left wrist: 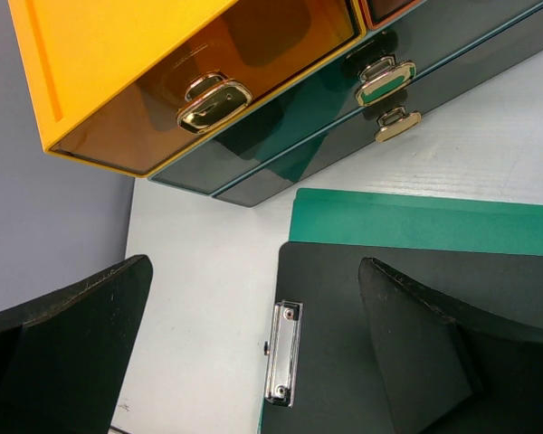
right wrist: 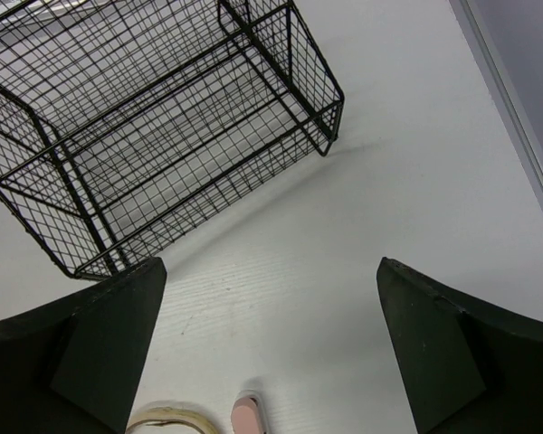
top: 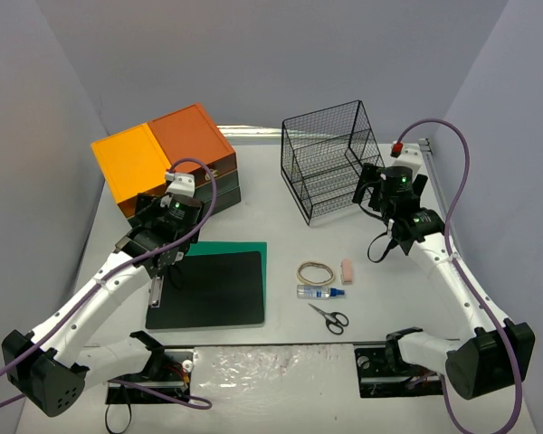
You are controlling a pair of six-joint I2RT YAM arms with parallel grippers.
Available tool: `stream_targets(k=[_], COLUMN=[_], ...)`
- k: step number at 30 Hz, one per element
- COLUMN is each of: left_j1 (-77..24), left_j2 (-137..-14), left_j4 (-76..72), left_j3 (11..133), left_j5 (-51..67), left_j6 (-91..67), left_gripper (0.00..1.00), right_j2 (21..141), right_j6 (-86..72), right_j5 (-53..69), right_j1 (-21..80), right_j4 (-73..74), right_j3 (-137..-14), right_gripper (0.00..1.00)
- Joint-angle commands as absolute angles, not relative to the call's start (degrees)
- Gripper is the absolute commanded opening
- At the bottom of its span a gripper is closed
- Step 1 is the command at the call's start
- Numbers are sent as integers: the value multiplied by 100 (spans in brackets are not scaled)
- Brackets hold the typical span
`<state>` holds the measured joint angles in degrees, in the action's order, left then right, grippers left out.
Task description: Organize the desk
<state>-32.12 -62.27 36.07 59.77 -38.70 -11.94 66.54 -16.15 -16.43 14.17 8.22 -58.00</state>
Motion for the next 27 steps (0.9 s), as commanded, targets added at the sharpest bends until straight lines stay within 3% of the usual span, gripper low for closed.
stream_targets(k=[1,17,23,27], left_j1=[-3173,-3173,-3173,-3181], left_j2=[-6191,-6165,-6149,-6135], left_j4=[3384,3384,3316,3296], left_j3=[6319,6200,6108,6038], left_j5=[-3870,-3449,-3336,-3235], left_j6=[-1125,-1323,-1345,-1397], left_gripper=[97,97,97,97], right_j2=[6618,6290,6102,6307], right_j6=[-1693,-2841,-3227,-3296], right_j5=[-1693,-1330,-887,-435], right_j1=[1380,1389,1494,1869], right_j4=[787,1910,2221,2181], right_j3=[-6093,-5999,-5590,-5467], right_gripper=[100,100,90,89])
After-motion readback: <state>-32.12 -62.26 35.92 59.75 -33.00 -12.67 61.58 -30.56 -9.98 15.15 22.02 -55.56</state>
